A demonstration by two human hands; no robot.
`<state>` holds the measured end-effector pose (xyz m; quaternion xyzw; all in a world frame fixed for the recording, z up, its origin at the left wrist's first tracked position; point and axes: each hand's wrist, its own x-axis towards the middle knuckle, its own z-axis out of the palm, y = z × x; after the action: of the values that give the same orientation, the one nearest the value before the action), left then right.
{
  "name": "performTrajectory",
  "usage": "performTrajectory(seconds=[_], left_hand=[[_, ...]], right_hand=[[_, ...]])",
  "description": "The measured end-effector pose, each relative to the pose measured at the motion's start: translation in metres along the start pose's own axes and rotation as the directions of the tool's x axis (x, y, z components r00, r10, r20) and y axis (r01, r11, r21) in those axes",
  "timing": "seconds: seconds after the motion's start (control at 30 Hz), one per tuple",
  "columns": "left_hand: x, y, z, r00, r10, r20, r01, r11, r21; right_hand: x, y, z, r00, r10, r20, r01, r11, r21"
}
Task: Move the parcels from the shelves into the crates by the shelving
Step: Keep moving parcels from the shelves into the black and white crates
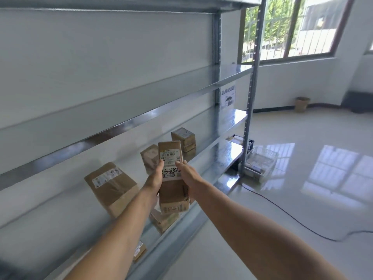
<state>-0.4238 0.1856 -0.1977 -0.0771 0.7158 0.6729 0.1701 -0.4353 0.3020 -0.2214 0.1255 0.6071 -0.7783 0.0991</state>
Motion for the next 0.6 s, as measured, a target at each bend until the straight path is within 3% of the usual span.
performTrajectory(seconds=[0.3,0.6], left_hand=[[0.033,-0.003,0.115,0.970,-0.015,0.241,-0.011,0.994,0.105],[0.071,0.003,0.263,0.943,-0.039,0.331,-0.009,0.990,0.142]], right_hand=[[-0.013,-0.009,-0.126,0.974,0.011,-0.225,0.018,0.992,0.124],[0.002,-0.027,-0.273,0.933,0.001,-0.359,0.044,0.992,0.117]])
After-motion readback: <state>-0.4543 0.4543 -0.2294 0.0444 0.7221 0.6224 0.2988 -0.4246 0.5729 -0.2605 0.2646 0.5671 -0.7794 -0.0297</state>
